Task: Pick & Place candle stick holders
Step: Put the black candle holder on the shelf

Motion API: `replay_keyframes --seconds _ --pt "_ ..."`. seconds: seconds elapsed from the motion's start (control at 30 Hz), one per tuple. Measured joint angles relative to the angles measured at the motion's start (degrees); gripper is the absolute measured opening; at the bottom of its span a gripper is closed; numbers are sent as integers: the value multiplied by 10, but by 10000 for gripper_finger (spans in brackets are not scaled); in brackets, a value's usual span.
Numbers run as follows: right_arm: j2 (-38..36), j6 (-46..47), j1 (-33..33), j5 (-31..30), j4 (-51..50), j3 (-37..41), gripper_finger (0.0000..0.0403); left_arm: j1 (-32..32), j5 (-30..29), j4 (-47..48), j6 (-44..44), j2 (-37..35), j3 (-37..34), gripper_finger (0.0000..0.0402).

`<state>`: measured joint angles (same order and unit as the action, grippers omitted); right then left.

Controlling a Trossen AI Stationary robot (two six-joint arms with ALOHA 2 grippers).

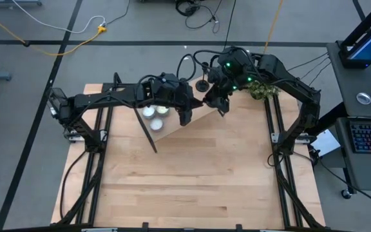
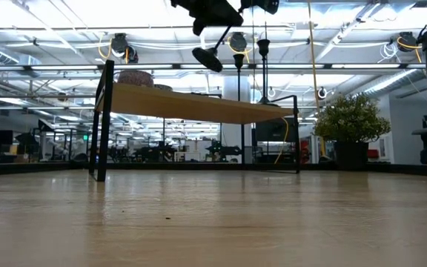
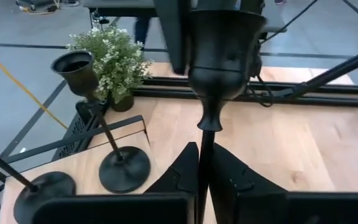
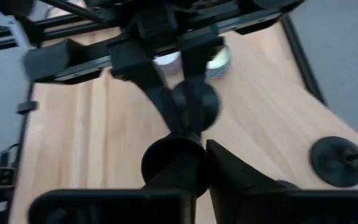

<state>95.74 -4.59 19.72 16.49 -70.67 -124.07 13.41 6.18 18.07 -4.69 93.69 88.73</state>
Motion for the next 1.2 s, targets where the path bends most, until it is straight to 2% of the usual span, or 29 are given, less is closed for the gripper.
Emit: replay_keyframes --seconds 0.17,0.27,0.47,0.63,0.77,0.93,1.07,1.2 --pt "-1 -1 1 -19 5 0 76 2 -20 0 15 0 0 13" --pt "-10 4 2 -50 2 0 111 6 -26 -1 25 0 0 13" --pt "-50 7 1 -60 4 0 150 15 -42 -2 45 0 0 13" --pt "-92 9 0 -60 3 0 149 21 -76 -26 81 -1 0 13" --pt "-122 9 -10 -59 -2 0 138 20 -102 -85 104 2 -4 13" --pt "-155 9 -27 -60 -17 10 129 11 -147 -117 100 14 -7 13" --pt "-193 9 -44 -58 8 67 125 7 -173 -119 89 31 -6 13" --pt "-241 30 -52 -60 62 156 125 7 -202 -120 84 48 -6 13"
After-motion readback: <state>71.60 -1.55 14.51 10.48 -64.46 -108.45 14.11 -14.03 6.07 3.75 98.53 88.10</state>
